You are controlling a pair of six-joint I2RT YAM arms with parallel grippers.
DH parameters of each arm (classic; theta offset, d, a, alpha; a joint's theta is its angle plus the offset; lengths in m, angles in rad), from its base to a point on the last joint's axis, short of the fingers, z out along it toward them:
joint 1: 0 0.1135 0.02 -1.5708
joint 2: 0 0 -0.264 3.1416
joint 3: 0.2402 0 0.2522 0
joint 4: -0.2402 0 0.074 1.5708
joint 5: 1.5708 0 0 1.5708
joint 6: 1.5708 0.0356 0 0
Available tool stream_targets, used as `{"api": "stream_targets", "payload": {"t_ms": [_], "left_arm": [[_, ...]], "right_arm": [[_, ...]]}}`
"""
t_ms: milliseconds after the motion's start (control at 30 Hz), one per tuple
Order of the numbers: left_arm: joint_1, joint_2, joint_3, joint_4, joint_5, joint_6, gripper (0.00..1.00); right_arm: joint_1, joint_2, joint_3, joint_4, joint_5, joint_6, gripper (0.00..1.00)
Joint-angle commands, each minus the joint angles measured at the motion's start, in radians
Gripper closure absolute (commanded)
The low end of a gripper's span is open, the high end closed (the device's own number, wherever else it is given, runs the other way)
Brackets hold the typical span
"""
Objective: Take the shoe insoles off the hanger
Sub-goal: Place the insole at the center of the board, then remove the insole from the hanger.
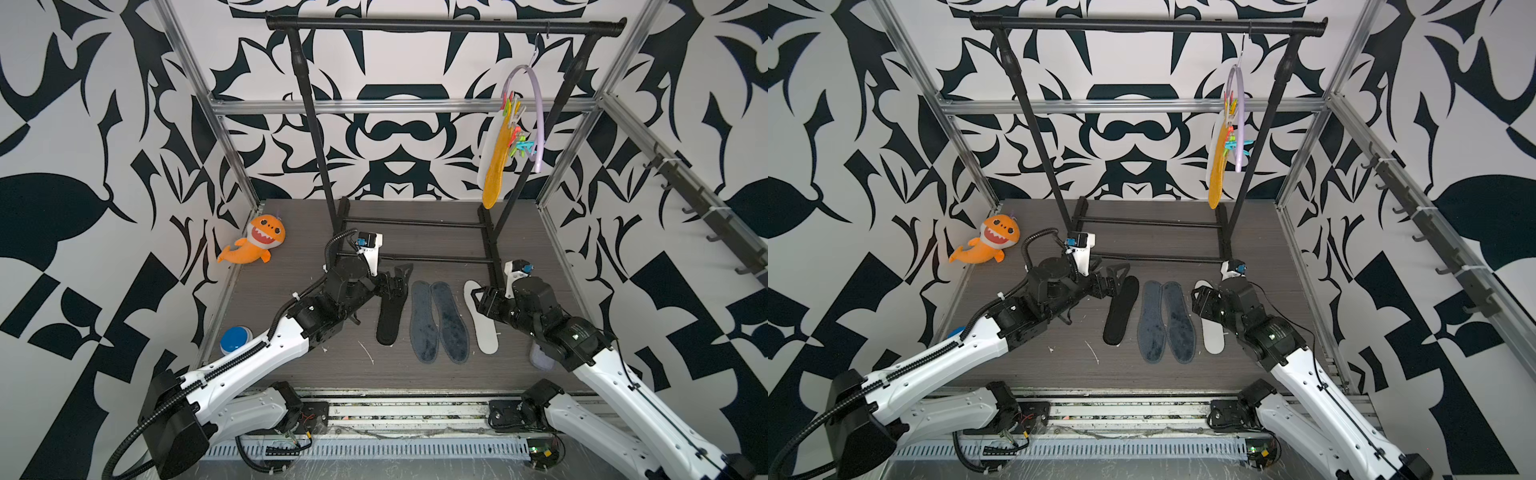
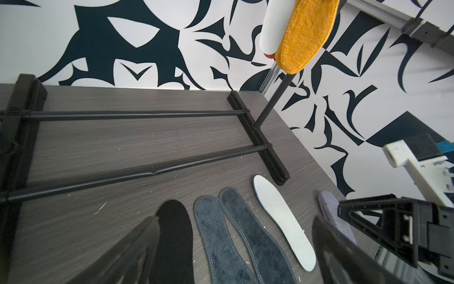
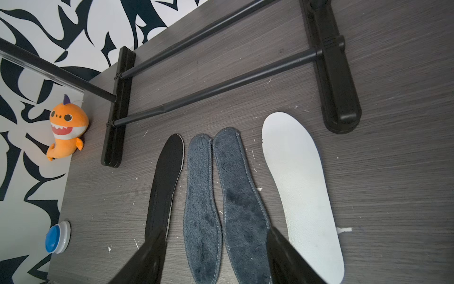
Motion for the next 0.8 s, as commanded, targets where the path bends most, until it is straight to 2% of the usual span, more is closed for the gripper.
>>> {"api": "stream_targets", "payload": {"t_ms": [0,433,667,767], "left_arm": [[0.004,0.03,0.054,0.059,0.035,0.028,0.01],[0.01,0.122,0.198,0.05,0.047,0.136,0.01],[0.047,0.153,0.245,0.056,0.119,0.147,0.01],[0.06,0.211,0.278,0.102,0.167,0.177,0.0]], "right_arm": [[-0.017,-0.02,0.039,-0.008,-0.019,-0.037,0.31],[-0.076,-0.021,0.101,-0.037,-0.058,-0.066,0.29],[-0.098,-0.007,0.126,-0.037,-0.066,-0.066,0.28],[-0.126,0.027,0.154,-0.026,-0.106,-0.066,0.28]]}}
